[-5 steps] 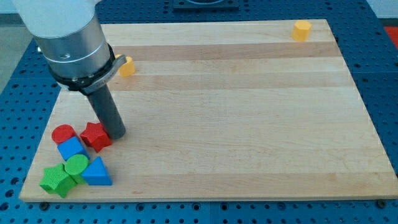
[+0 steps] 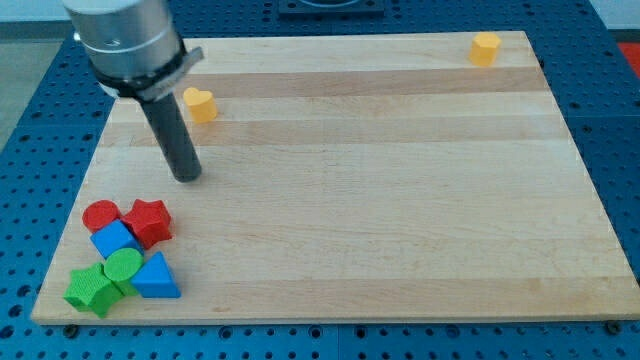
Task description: Move the yellow heart closer to the red star
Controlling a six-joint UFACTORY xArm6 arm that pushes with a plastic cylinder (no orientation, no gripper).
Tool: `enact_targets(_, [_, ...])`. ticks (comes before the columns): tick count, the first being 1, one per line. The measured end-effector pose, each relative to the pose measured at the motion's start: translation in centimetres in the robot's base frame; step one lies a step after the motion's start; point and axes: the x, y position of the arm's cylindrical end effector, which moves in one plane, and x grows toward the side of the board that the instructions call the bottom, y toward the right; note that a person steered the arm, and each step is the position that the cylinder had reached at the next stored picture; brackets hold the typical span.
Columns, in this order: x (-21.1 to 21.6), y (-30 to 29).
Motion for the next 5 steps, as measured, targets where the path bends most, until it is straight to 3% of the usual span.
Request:
enact_targets(2, [-6.7, -4.4])
enact_targets(4, [-18.4, -3.8])
enact_targets(5, [-18.9, 0.1])
